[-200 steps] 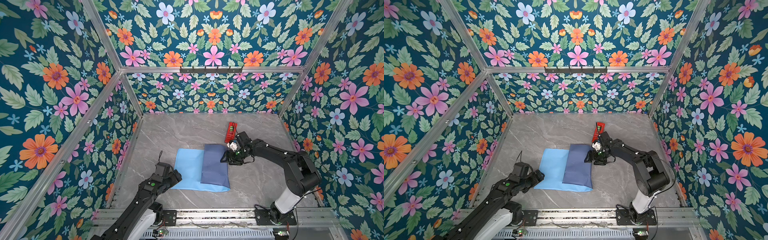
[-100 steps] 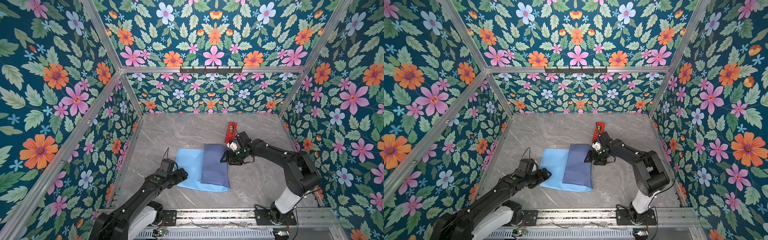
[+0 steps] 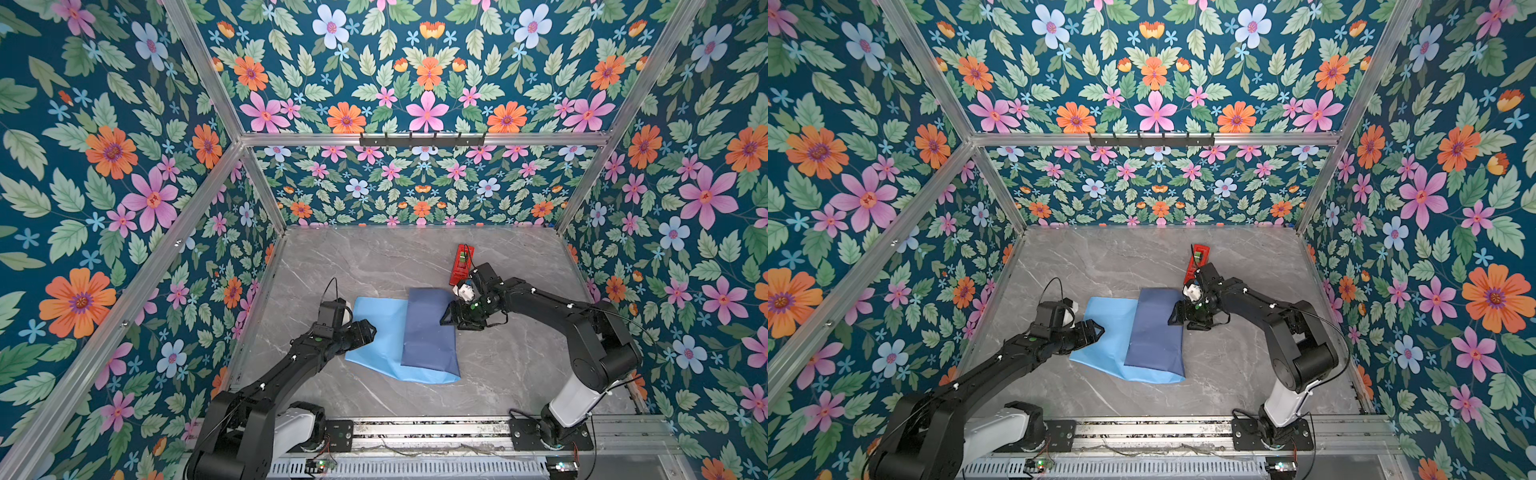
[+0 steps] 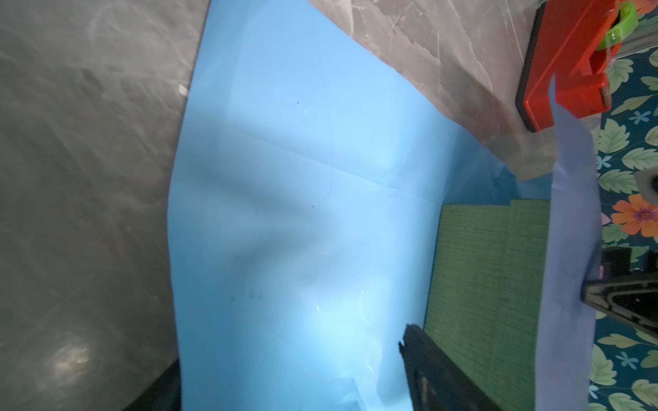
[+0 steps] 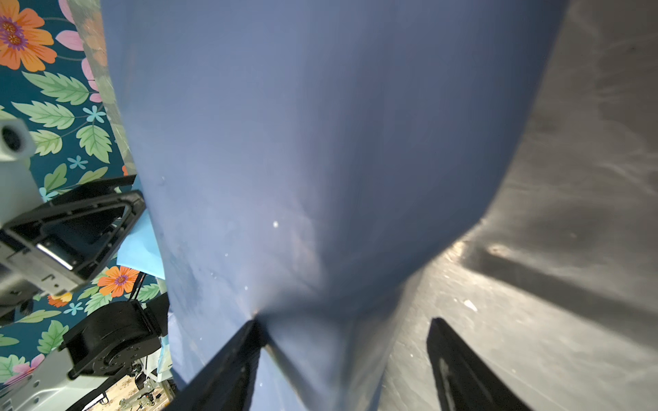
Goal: Wrap the gift box in paper
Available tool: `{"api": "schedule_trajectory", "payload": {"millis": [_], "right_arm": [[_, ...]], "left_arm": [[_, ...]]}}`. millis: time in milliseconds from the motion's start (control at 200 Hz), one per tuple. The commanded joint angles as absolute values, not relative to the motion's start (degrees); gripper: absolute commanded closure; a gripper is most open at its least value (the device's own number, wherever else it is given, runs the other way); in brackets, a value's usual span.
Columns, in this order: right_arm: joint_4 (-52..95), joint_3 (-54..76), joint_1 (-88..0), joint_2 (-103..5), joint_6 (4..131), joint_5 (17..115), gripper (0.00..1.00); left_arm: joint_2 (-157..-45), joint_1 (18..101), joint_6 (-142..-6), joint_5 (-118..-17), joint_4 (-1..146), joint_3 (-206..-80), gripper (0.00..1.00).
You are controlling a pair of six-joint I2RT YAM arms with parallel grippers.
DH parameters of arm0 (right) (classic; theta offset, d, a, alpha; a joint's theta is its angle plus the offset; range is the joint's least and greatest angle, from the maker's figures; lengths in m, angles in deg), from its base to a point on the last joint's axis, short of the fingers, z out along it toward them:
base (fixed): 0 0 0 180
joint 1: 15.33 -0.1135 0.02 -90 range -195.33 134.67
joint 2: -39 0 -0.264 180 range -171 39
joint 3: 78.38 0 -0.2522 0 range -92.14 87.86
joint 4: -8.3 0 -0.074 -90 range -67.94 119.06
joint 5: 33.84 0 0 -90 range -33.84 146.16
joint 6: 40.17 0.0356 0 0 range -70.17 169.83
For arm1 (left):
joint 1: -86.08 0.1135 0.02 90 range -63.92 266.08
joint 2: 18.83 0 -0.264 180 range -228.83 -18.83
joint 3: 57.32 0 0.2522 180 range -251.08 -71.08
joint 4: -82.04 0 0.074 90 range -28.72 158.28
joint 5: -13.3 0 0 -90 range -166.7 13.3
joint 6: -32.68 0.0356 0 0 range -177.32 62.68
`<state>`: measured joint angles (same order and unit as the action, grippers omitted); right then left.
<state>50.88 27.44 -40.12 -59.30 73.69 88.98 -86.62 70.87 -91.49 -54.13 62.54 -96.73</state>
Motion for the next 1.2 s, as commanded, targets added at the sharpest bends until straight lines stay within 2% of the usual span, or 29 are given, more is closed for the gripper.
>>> {"api": "schedule_trajectory", "payload": {"millis": [0,140,270,585,855,1095,1195], "right_arm": [[55.8,27.7,-40.5,-60.4,73.3,82.7,0.26],[56.0,27.4,-40.5,-60.6,73.1,82.6,0.26],[56.0,27.2,-40.5,-60.9,73.1,82.7,0.26],[56.4,26.9,-40.5,-61.2,72.9,82.7,0.26],[56.8,27.0,-40.5,-61.2,72.6,82.5,0.24],[58.8,25.4,-40.5,-62.2,70.4,82.4,0.20],[59.7,24.9,-40.5,-62.4,69.5,82.1,0.20]], "left_arm": [[-90.0,73.4,-90.8,-47.9,65.9,-97.4,0.21],[-92.6,77.4,-90.4,-43.2,68.3,-97.7,0.23],[-93.3,79.1,-91.3,-40.7,72.4,-97.6,0.31],[-96.3,79.3,-89.1,-42.1,72.1,-100.0,0.64],[-94.3,79.2,-87.0,-42.5,69.7,-101.6,0.90],[-92.1,77.9,-86.2,-43.6,68.4,-102.4,1.00],[-92.1,77.1,-85.7,-43.5,67.8,-102.9,1.00]]}}
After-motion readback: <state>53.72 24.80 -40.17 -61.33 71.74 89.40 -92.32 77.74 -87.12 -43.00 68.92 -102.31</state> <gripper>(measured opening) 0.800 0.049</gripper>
